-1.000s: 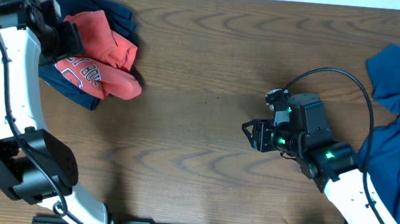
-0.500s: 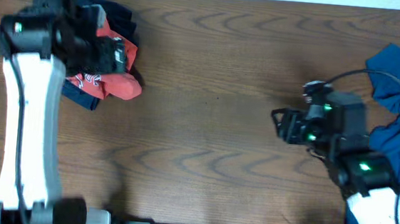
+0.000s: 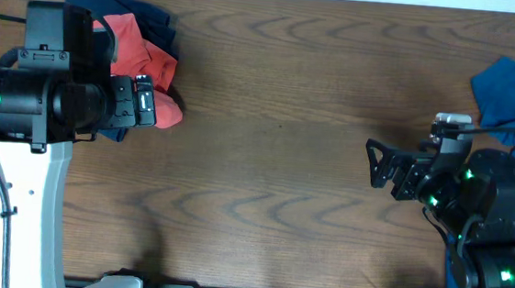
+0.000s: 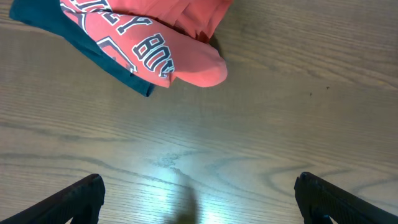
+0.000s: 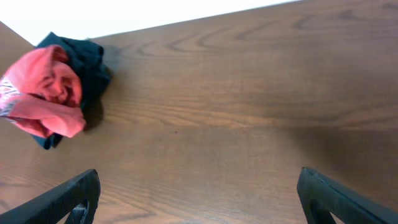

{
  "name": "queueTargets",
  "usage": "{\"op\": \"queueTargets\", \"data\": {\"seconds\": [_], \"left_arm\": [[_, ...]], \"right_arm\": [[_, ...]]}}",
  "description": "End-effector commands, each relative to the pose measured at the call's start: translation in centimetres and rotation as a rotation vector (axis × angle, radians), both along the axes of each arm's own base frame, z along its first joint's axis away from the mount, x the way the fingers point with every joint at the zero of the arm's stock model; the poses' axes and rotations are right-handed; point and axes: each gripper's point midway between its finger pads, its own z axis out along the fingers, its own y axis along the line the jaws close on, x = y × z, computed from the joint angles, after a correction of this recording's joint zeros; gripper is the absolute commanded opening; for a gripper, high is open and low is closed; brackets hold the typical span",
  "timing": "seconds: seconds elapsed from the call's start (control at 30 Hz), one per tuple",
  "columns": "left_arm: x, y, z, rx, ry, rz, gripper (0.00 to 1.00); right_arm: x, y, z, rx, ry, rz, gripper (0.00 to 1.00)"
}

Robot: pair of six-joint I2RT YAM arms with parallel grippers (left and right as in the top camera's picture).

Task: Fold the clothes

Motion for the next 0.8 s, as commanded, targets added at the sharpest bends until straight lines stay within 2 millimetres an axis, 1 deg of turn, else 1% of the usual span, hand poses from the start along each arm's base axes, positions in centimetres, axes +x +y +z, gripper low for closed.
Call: {"op": "queueTargets", "data": {"seconds": [0.0,0.13,0.17,0.23,0.3,0.37,0.4,0.47,0.57,0.67,0.77], "left_arm": [[0.0,0.3,0.1,0.012,-0.002,0.018,0.98],[0.0,0.3,0.1,0.012,-0.002,0.018,0.98],[0.0,0.3,0.1,0.012,-0.002,0.018,0.98],[0.0,0.3,0.1,0.012,-0.002,0.018,0.98],[0.0,0.3,0.1,0.012,-0.002,0.018,0.98],[0.0,0.3,0.1,0.012,-0.002,0.018,0.98],[0.0,0.3,0.1,0.012,-0.002,0.018,0.98],[0.0,0.3,0.1,0.012,-0.002,0.018,0.98],[0.0,0.3,0.1,0.012,-0.002,0.018,0.98],[0.0,0.3,0.1,0.012,-0.002,0.018,0.98],[0.0,0.3,0.1,0.012,-0.002,0.018,0.98]], "right_arm": [[-0.5,0.5,0.7,0.012,-0.02,0.037,0.99],[-1.9,2.5,0.5,0.11,0.039,0.134,0.99],[-2.1,2.8,0.4,0.118,0.047,0.148,0.99],[-2.3,2.6,0.0,0.104,0.063,0.146,0.99],[-2.9,2.1,-1.2,0.07,0.11,0.132,0.99],[-3.2,1.2,-2.3,0.028,0.149,0.094,0.99],[-3.1,0.9,-2.3,0.004,0.137,0.089,0.99],[-2.8,0.9,-1.7,-0.06,0.073,0.135,0.99],[-2.9,1.7,-0.5,-0.179,-0.061,0.281,0.99],[-3.9,1.6,1.0,-0.319,-0.207,0.366,0.99],[-5.7,0.7,2.9,-0.432,-0.358,0.378,0.99]]}}
